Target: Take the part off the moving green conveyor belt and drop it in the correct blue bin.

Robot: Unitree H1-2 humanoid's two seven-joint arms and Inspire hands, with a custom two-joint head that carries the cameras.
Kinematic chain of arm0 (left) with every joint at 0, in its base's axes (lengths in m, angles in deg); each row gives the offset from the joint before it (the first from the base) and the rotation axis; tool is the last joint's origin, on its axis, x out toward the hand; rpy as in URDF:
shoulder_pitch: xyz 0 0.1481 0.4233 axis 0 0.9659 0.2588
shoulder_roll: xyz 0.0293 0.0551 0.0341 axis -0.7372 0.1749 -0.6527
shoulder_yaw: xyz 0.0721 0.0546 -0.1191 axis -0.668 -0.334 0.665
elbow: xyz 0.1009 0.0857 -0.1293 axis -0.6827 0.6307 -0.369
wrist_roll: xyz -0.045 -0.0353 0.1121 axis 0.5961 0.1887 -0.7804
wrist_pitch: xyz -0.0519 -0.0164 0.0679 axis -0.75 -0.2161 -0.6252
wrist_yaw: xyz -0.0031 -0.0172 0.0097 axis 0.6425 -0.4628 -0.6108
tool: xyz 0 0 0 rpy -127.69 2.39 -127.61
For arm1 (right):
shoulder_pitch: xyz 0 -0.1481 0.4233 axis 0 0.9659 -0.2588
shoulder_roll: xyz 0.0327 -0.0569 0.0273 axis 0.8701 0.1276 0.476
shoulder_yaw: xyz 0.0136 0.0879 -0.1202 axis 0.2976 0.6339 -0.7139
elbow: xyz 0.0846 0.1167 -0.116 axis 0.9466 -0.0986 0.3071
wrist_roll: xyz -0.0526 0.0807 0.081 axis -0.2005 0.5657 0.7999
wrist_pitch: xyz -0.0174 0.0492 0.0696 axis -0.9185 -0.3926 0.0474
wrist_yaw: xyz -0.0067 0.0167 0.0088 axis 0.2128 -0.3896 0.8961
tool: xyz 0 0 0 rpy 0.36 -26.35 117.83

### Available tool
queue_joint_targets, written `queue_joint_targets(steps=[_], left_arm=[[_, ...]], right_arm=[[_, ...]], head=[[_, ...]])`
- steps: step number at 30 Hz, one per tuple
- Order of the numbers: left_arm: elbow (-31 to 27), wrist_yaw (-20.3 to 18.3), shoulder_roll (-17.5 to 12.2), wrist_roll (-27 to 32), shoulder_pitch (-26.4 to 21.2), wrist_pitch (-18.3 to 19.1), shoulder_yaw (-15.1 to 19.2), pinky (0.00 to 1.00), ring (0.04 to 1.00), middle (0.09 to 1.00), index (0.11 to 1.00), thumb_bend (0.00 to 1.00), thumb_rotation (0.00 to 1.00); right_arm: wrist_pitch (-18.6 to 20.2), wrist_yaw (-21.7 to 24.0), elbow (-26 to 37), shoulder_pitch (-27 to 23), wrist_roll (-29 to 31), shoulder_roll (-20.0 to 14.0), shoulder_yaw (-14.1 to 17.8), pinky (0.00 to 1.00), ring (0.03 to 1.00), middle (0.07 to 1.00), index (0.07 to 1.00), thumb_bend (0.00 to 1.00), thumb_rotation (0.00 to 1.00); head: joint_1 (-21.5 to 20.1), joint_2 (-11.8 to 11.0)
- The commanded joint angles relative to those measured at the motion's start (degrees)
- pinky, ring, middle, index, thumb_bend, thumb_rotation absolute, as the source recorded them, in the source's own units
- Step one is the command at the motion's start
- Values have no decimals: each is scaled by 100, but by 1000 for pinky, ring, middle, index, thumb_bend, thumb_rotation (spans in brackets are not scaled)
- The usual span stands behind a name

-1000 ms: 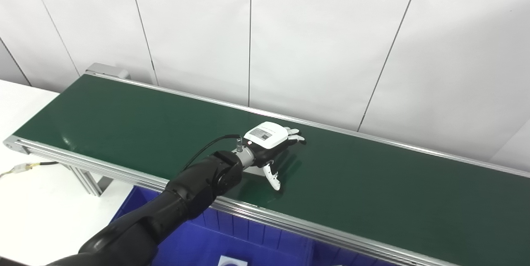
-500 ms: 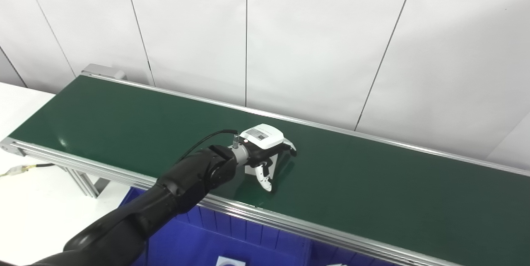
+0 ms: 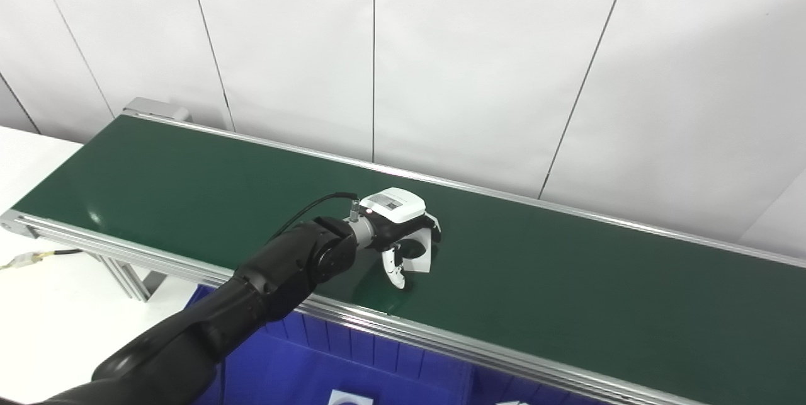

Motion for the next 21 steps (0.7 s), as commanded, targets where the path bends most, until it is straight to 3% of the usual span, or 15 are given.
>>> queue_joint_targets(steps=[1,4,6,7,10,11,13,16,21], left_arm=[[143,304,-218,-277,-149,190,40,734,795,819,740,986,44],[213,575,-168,-316,-111,224,14,741,792,816,741,945,12],[258,744,-129,-357,-91,258,-11,635,713,772,723,921,2],[269,793,-119,-372,-85,276,-21,542,631,720,705,860,0],[398,1063,-114,-477,-115,233,-86,468,551,650,649,770,0],[459,1127,-105,-484,-133,230,-87,437,480,587,587,637,0],[551,1209,-97,-483,-170,249,-103,391,419,521,544,534,0],[565,1224,-107,-455,-189,274,-115,333,385,489,536,498,0],[476,1095,-128,-423,-207,349,-109,336,393,492,528,499,0]], right_arm=[[-300,-23,168,-26,-3,38,-14,467,542,574,548,880,24],[-300,-46,187,-14,-24,40,-19,471,543,575,548,880,28],[-300,-60,209,-3,-35,39,-21,467,541,575,548,881,28],[-300,-62,217,2,-37,38,-22,466,539,574,548,881,27],[-300,-46,244,19,-22,48,-6,464,537,572,546,885,23],[-300,-45,251,23,-17,50,-7,464,538,572,545,885,23],[-300,-41,253,25,-13,52,-10,467,538,571,544,883,25],[-300,-50,248,24,-25,53,-21,461,537,570,543,881,21],[-300,-24,242,26,-5,65,-7,466,540,571,543,882,16]], head=[[-4,9],[-13,17],[-13,32],[-13,32],[-6,53],[-8,56],[-12,62],[-20,64],[-26,80]])
